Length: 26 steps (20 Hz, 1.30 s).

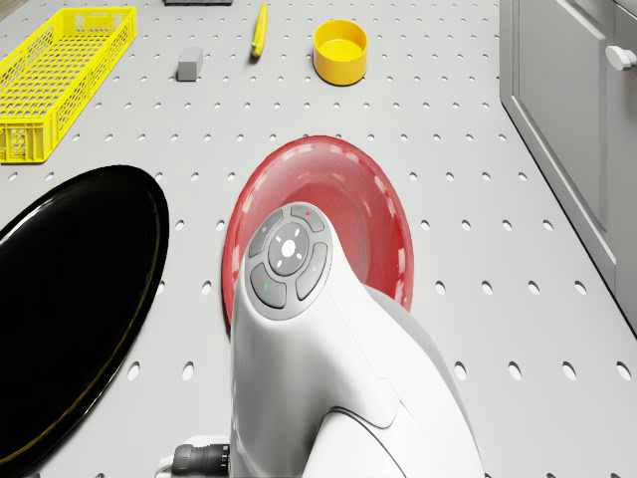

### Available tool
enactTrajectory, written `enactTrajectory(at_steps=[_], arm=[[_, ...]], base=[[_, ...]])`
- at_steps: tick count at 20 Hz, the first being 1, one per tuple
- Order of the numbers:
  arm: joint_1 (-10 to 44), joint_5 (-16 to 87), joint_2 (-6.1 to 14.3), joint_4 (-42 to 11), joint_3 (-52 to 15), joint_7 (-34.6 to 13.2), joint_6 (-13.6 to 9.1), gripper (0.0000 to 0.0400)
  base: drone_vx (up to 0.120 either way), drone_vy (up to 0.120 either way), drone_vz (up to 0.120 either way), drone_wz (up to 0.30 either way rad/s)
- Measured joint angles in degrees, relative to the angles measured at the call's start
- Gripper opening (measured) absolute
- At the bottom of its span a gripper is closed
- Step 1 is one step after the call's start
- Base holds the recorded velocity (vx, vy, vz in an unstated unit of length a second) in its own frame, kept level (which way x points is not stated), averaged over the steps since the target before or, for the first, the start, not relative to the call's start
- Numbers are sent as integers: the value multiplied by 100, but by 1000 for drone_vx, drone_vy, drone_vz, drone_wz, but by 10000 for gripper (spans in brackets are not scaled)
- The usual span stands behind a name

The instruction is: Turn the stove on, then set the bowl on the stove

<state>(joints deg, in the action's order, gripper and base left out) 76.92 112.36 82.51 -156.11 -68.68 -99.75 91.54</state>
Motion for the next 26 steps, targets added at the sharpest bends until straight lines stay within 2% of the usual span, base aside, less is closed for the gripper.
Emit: enactTrajectory(at_steps=[10,13,19,26], arm=[[13,-14,31,2,-3,-10,29,400],[16,-18,40,3,-4,-13,37,400],[23,-26,56,4,-5,-18,52,400],[30,-34,74,5,-7,-23,68,400]], base=[[120,0,0,0],[120,0,-107,0],[120,0,-40,0],[120,0,0,0]])
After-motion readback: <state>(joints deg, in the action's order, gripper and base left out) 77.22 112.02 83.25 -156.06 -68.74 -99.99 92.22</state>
